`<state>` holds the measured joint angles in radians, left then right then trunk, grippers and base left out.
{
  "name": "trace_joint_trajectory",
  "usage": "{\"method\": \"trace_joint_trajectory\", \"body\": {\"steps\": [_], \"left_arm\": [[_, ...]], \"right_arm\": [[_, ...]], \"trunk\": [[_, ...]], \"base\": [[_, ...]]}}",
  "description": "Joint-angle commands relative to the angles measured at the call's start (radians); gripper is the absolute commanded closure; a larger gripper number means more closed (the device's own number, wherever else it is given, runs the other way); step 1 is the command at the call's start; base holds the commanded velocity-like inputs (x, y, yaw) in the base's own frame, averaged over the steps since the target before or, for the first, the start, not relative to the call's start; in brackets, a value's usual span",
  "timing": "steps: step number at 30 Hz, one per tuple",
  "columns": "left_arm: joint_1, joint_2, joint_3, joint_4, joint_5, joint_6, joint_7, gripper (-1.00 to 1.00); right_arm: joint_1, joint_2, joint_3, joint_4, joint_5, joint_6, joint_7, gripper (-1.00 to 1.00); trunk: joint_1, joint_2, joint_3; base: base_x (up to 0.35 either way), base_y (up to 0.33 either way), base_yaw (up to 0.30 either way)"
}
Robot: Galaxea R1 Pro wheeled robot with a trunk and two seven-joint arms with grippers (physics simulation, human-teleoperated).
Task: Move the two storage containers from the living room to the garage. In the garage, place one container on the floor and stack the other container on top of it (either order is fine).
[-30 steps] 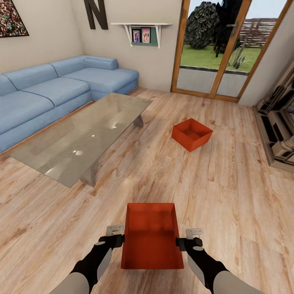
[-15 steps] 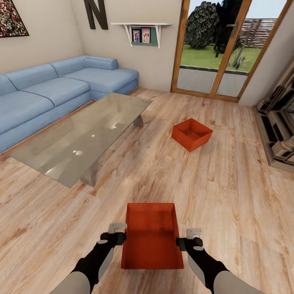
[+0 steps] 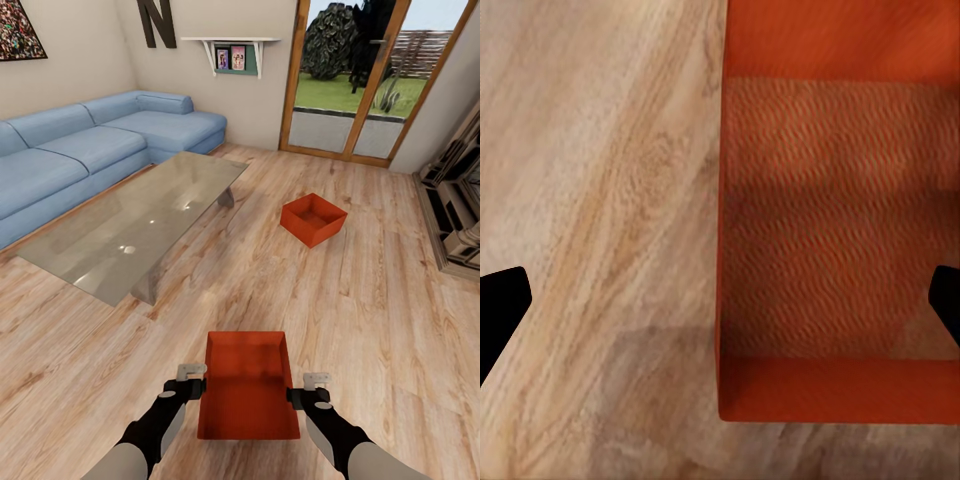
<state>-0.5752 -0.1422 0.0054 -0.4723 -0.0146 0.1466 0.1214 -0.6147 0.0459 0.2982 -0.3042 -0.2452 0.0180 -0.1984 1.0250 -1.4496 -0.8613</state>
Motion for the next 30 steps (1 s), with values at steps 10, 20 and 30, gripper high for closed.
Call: {"method": "trace_joint_trajectory", "body": {"steps": [10, 20, 30], "left_arm": [[0.000, -0.003, 0.000, 0.008, 0.003, 0.008, 0.102, -1.00], [0.000, -0.002, -0.001, 0.008, 0.002, 0.005, 0.128, -1.00], [0.000, -0.002, -0.001, 0.008, 0.004, 0.006, 0.128, -1.00]], "right_arm": [[0.000, 0.001, 0.009, -0.001, -0.009, 0.002, -0.006, -1.00], [0.000, 0.002, 0.009, -0.002, -0.009, 0.002, -0.007, -1.00], [0.000, 0.005, 0.009, -0.003, -0.009, 0.002, -0.006, -1.00]], "trunk": [[0.015, -0.028, -0.013], [0.054, -0.098, -0.045], [0.092, -0.168, -0.076]], "base": [[0.000, 0.000, 0.000], [0.000, 0.000, 0.000], [0.000, 0.000, 0.000]]}}
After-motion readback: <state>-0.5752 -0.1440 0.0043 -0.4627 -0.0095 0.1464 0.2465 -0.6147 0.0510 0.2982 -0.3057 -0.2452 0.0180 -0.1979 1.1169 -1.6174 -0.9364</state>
